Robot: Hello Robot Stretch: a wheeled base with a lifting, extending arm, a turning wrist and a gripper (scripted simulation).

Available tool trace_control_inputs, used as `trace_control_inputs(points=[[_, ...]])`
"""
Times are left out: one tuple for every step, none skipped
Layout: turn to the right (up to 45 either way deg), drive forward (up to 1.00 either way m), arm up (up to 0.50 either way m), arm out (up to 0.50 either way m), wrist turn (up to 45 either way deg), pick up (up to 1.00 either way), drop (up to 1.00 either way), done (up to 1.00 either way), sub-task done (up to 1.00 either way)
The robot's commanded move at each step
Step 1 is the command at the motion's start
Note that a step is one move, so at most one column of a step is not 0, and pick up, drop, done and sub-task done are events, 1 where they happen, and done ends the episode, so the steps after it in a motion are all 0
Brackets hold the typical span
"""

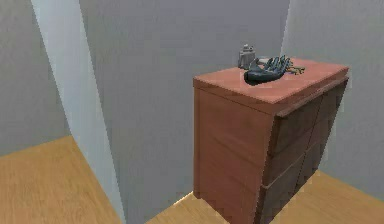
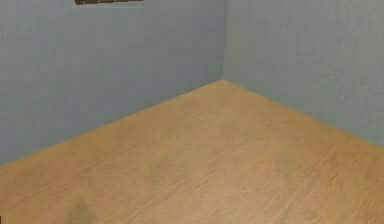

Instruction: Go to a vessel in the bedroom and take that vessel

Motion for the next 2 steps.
trace_control_inputs(points=[[3.0,0.00,0.00,0.00,0.0,0.00,0.00,0.00,0.00],[0.0,0.80,0.00,0.00,0.0,0.00,0.00,0.00,0.00]])
